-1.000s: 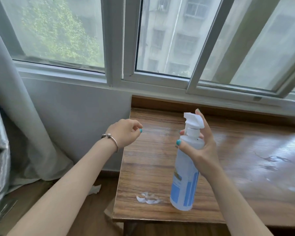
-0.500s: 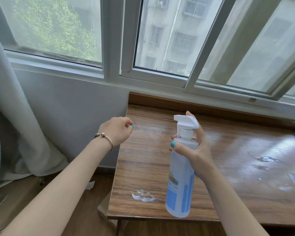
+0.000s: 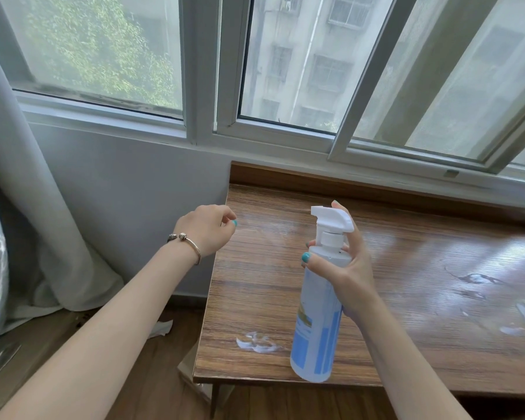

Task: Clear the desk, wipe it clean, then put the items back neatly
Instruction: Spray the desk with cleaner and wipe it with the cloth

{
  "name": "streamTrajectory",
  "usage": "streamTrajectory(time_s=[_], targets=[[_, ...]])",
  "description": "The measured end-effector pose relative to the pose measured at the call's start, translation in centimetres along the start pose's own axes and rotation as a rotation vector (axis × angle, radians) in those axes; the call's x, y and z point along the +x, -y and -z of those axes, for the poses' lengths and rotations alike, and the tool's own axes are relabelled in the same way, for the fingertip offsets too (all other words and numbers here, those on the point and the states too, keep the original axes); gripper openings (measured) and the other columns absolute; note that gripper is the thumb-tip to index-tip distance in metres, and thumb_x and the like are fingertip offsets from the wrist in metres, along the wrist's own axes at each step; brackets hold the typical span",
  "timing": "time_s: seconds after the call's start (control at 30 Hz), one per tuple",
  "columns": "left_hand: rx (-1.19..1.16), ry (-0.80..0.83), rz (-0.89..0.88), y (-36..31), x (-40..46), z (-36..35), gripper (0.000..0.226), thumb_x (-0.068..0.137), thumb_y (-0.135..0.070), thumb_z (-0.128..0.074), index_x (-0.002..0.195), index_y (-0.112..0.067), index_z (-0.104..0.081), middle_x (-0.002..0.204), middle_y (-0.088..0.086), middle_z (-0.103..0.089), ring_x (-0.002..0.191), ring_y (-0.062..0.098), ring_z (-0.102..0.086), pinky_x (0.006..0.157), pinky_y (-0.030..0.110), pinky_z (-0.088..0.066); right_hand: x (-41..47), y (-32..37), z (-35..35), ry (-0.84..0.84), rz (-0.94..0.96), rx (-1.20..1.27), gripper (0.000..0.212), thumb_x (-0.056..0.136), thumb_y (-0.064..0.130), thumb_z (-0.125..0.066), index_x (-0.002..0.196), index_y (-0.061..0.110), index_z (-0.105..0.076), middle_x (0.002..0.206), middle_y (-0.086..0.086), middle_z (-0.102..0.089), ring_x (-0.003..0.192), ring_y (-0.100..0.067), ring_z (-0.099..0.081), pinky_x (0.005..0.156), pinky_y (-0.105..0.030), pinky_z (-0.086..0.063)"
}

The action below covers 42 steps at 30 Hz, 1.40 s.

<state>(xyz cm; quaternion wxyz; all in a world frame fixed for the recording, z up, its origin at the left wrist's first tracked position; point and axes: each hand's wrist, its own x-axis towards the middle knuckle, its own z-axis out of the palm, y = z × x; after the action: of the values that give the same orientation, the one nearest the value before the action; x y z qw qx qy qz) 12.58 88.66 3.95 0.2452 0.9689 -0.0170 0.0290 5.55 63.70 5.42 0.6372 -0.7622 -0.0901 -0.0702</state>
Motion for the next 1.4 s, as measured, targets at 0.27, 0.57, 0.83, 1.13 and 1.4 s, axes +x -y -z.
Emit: streamTrajectory(time_s=[0.27, 0.57, 0.83, 1.13, 1.4], targets=[[0.007, 0.004, 0.007, -0.4, 0.2, -0.3, 0.025, 0.095, -0.033, -0.047, 0.116, -0.032, -0.062, 0.111, -0.012, -0.064, 0.095, 0.015, -0.060, 0.072, 0.029, -0.051, -0.5, 0.3, 0.6, -0.020, -0.005, -0.001, 0.092, 0.061, 0.026, -0.082, 0.140, 0.048, -0.042, 0.099, 0.000, -0.070, 0.089, -0.014, -0.068, 0.072, -0.024, -0.055], [0.005, 0.047, -0.012, -1.7, -0.3, -1.7, 0.025, 0.095, -0.036, -0.047, 0.116, -0.032, -0.061, 0.112, -0.011, -0.064, 0.099, 0.015, -0.060, 0.077, 0.031, -0.052, -4.2, -0.1, 1.9, 0.016, -0.006, -0.031, 0.087, 0.063, 0.023, -0.082, 0.135, 0.054, -0.044, 0.106, -0.003, -0.069, 0.097, -0.014, -0.067, 0.072, -0.025, -0.055], [-0.086, 0.118, -0.066, -2.9, -3.3, -4.3, 0.038, 0.095, -0.031, -0.049, 0.132, -0.030, -0.052, 0.135, -0.008, -0.053, 0.120, 0.014, -0.052, 0.096, 0.040, -0.048, -9.3, -2.3, 2.6, 0.033, -0.012, -0.075, 0.089, 0.067, 0.015, -0.081, 0.137, 0.052, -0.041, 0.123, -0.003, -0.063, 0.105, -0.020, -0.066, 0.081, -0.034, -0.058], [-0.099, 0.116, 0.002, -1.2, -8.9, -7.5, 0.045, 0.093, -0.027, -0.051, 0.138, -0.026, -0.047, 0.143, -0.005, -0.048, 0.129, 0.016, -0.045, 0.104, 0.040, -0.042, -14.7, -3.8, 3.0, 0.107, -0.055, -0.021, 0.089, 0.069, 0.007, -0.080, 0.140, 0.044, -0.042, 0.126, -0.003, -0.060, 0.111, -0.015, -0.063, 0.080, -0.018, -0.052], [-0.073, -0.021, 0.101, -0.1, -14.3, -8.8, 0.045, 0.092, -0.024, -0.052, 0.137, -0.024, -0.049, 0.141, -0.003, -0.049, 0.127, 0.021, -0.046, 0.105, 0.039, -0.040, -18.8, -5.5, 2.7, 0.198, -0.144, -0.028, 0.090, 0.068, 0.010, -0.081, 0.134, 0.056, -0.041, 0.124, 0.007, -0.060, 0.114, -0.016, -0.060, 0.091, -0.029, -0.054]])
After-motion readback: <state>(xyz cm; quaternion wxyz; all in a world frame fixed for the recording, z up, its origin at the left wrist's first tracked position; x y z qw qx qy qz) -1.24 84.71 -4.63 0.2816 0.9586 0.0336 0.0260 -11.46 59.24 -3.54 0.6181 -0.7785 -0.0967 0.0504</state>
